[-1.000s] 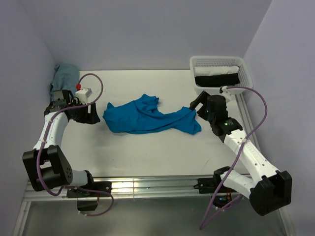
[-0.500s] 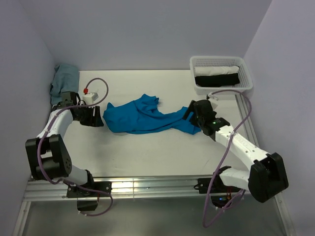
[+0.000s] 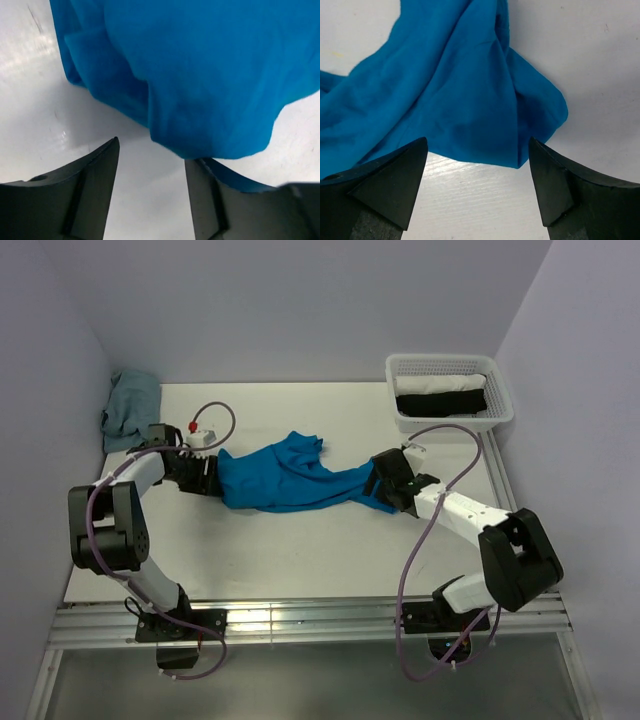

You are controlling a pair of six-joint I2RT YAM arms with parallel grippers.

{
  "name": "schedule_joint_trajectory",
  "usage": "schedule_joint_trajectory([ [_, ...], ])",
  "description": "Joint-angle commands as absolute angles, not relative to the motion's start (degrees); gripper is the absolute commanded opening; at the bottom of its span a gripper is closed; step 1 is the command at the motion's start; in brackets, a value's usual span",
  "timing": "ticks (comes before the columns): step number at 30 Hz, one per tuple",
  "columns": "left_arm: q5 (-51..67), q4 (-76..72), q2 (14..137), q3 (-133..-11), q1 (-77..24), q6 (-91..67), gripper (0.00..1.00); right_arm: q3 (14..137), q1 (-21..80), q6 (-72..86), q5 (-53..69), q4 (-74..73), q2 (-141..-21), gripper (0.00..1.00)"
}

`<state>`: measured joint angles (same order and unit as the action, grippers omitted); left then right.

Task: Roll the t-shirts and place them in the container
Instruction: Flatten the tshirt

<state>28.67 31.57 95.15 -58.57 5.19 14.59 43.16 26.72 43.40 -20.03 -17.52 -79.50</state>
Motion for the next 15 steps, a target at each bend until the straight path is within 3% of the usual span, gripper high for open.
schedule_joint_trajectory([
  [1,31.11,28.83,96.59,-62.14,4.4,12.83,0.59,45.7,25.84,42.81,-21.28,-15.47,-81.64,0.87],
  [4,31.72,28.13,97.56,-63.37,3.69,11.52,0.49,46.14,24.17,41.93,-18.81,-12.84,-83.49,0.75],
  [7,32.95,27.86,98.96,-65.21,3.25,9.68,0.3,48.51,23.55,41.05,-17.84,-12.39,-86.12,0.59],
  [8,32.7,27.6,99.23,-66.26,3.08,9.15,0.19,49.91,23.47,40.96,-17.93,-13.09,-86.74,0.45],
  [11,31.9,26.98,100.54,-69.68,2.9,6.95,0.0,51.59,23.47,40.69,-18.37,-13.53,-86.93,0.23],
  [15,31.64,26.37,102.12,-74.96,2.81,4.4,0.0,53.17,23.03,39.99,-18.63,-14.59,-85.61,0.11],
])
